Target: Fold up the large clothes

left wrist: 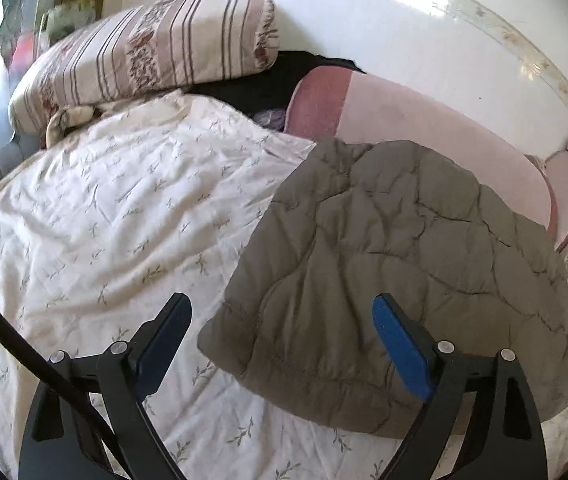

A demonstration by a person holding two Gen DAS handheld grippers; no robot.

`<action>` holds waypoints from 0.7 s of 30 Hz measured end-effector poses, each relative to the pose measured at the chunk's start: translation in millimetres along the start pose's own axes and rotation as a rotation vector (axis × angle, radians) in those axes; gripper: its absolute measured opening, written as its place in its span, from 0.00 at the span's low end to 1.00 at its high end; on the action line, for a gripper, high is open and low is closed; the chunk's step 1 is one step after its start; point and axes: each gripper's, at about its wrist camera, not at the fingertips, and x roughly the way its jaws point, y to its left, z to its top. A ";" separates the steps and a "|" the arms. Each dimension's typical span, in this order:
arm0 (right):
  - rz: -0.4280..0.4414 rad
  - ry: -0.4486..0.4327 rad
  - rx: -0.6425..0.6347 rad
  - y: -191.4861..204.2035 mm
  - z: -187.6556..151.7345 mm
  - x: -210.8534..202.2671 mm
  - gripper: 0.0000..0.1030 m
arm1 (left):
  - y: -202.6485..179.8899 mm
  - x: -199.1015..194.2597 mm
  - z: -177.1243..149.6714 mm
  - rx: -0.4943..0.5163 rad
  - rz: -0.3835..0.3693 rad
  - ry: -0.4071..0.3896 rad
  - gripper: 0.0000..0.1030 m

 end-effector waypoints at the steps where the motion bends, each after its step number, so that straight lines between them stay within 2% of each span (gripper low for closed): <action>1: -0.011 0.029 0.053 -17.2 1.6 4.8 0.33 | -3.7 5.9 -2.0 0.014 0.001 0.015 0.89; 5: 0.024 0.135 0.200 -56.9 -5.2 27.0 0.33 | -10.1 37.8 -9.7 0.061 0.068 0.090 0.89; 7: 0.025 0.165 0.189 -58.4 -10.1 34.7 0.33 | -11.0 51.3 -13.9 0.089 0.104 0.125 0.92; 11: 0.016 0.176 0.182 -56.8 -7.8 39.5 0.34 | -6.7 53.6 -13.7 0.080 0.095 0.133 0.93; 14: 0.013 0.154 0.209 -56.8 -4.6 32.3 0.34 | 3.3 47.0 -5.1 0.039 0.077 0.113 0.93; 18: 0.010 0.058 0.213 -56.1 3.1 9.7 0.34 | 28.3 27.6 8.7 -0.056 0.094 0.041 0.93; 21: -0.008 0.044 0.226 -60.4 3.1 7.4 0.34 | 48.6 32.0 11.7 -0.119 0.117 0.058 0.93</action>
